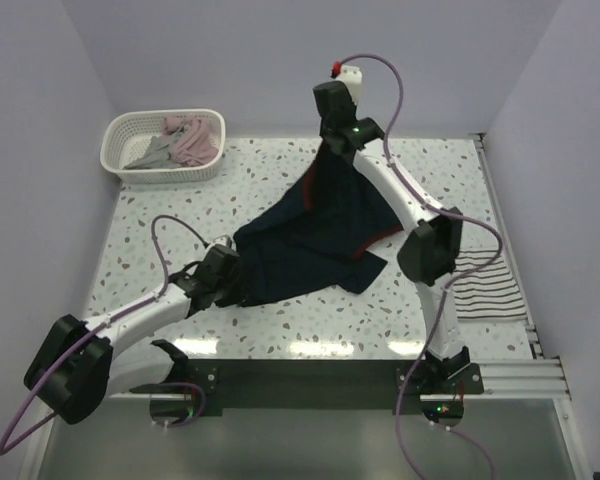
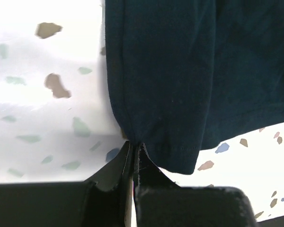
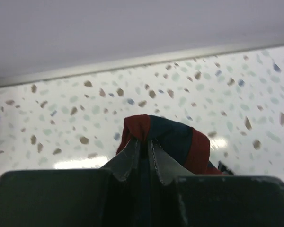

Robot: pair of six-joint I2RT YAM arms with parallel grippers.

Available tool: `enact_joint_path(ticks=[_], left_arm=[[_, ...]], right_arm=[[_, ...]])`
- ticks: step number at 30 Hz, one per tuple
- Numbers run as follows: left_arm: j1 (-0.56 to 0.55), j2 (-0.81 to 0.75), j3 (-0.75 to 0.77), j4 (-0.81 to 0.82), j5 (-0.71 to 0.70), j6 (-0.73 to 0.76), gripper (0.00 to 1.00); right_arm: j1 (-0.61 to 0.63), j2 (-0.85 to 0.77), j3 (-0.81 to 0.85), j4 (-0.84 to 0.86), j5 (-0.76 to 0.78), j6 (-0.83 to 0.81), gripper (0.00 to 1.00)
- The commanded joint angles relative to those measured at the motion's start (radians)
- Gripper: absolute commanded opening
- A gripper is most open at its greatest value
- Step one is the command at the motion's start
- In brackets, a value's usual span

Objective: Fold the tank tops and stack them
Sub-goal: Flatten the tank top out

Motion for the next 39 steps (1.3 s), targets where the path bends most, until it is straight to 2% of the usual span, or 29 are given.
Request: enact_joint_path(ticks=[1, 3, 4, 6, 7, 10, 13, 16, 17, 19, 20, 21, 23, 24, 26, 29, 39], left_arm=[[-0.002, -0.084, 0.057, -0.147, -0.085, 0.029, 0.0], [-0.002, -0.118, 0.079, -0.198, -0.082, 0.03, 0.0], [-0.002, -0.127, 0.085, -0.213, -0.083, 0.032, 0.0], [-0.002, -0.154, 0.109, -0.256, -0.088, 0.036, 0.0], [-0.002, -0.167, 0.121, -0.27, -0.085, 0.039, 0.0], [-0.002, -0.17, 0.146, -0.287, -0.082, 0.052, 0.0], [-0.002, -0.17, 0.19, -0.344, -0.112, 0.07, 0.0], [0.001, -0.192, 0.22, -0.39, -0.117, 0.072, 0.0], [0.004, -0.193, 0.232, -0.401, -0.117, 0.069, 0.0], [0.018, -0.187, 0.275, -0.424, -0.122, 0.066, 0.0], [0.027, -0.184, 0.287, -0.448, -0.128, 0.062, 0.0], [0.038, -0.183, 0.298, -0.456, -0.128, 0.067, 0.0], [0.085, -0.186, 0.312, -0.468, -0.116, 0.076, 0.0], [0.107, -0.189, 0.312, -0.464, -0.102, 0.102, 0.0], [0.192, -0.189, 0.313, -0.457, -0.056, 0.136, 0.0], [0.272, -0.177, 0.316, -0.448, -0.001, 0.187, 0.0], [0.431, -0.137, 0.375, -0.428, 0.059, 0.231, 0.0]], right_arm=[[0.02, 0.228, 0.336, -0.004, -0.109, -0.165, 0.1], [0.02, 0.274, 0.403, 0.022, -0.169, -0.179, 0.17], [0.022, 0.258, 0.373, 0.048, -0.183, -0.182, 0.23], [0.022, 0.2, 0.209, 0.131, -0.201, -0.182, 0.34], [0.02, 0.135, 0.103, 0.151, -0.191, -0.169, 0.54], [0.02, 0.017, 0.0, 0.142, -0.165, -0.138, 0.85], [0.02, -0.08, -0.095, 0.029, -0.103, -0.057, 0.86], [0.02, -0.247, -0.282, -0.054, -0.069, 0.034, 0.82], [0.02, -0.346, -0.413, -0.064, -0.062, 0.052, 0.81], [0.022, -0.444, -0.555, -0.062, -0.06, 0.11, 0.8], [0.02, -0.489, -0.693, -0.052, -0.065, 0.129, 0.8], [0.02, -0.581, -0.762, -0.047, -0.065, 0.147, 0.8], [0.02, -0.652, -0.947, -0.027, -0.109, 0.192, 0.79], [0.02, -0.713, -0.999, -0.007, -0.134, 0.204, 0.76], [0.02, -0.746, -1.129, 0.013, -0.181, 0.223, 0.73], [0.02, -0.753, -1.204, 0.027, -0.214, 0.221, 0.72], [0.02, -0.625, -1.277, 0.1, -0.312, 0.21, 0.62]])
